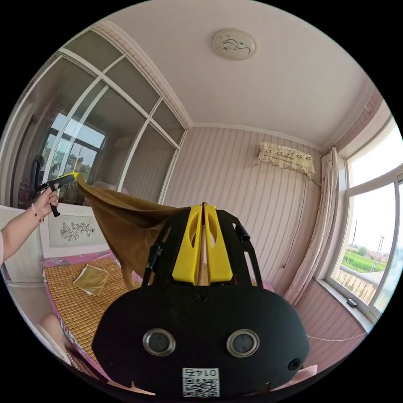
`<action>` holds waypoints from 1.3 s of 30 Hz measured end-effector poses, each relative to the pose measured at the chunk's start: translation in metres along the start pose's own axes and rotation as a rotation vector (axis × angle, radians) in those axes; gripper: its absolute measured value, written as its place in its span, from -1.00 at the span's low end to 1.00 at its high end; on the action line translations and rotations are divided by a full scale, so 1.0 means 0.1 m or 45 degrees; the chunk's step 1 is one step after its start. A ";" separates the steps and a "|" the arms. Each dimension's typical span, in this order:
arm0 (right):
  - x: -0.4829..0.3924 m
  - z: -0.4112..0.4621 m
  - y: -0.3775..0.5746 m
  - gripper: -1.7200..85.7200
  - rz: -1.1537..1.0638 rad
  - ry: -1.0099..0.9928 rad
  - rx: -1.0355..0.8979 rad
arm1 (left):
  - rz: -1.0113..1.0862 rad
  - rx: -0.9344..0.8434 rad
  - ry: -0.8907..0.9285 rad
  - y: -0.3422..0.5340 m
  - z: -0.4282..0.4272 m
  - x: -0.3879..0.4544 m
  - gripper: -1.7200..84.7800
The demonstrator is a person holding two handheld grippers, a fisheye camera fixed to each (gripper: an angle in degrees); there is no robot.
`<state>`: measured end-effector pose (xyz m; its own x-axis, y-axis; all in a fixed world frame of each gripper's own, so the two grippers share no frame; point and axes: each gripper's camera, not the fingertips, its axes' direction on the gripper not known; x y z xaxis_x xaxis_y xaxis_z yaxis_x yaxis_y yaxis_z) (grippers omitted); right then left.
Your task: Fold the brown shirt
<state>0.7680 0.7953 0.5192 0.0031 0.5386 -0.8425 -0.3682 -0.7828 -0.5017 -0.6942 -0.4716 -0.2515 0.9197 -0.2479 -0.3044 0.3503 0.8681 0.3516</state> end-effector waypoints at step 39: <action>-0.32 2.09 6.10 -0.93 0.840 -0.397 -1.934 | -0.001 -1.810 0.156 6.41 1.43 -1.02 -0.98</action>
<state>0.3494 0.3661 0.2811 -0.0149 -0.0890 -0.9959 0.9349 -0.3545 0.0178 -0.5378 0.0489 0.1310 0.8731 -0.2740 -0.4033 -0.1892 0.5720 -0.7982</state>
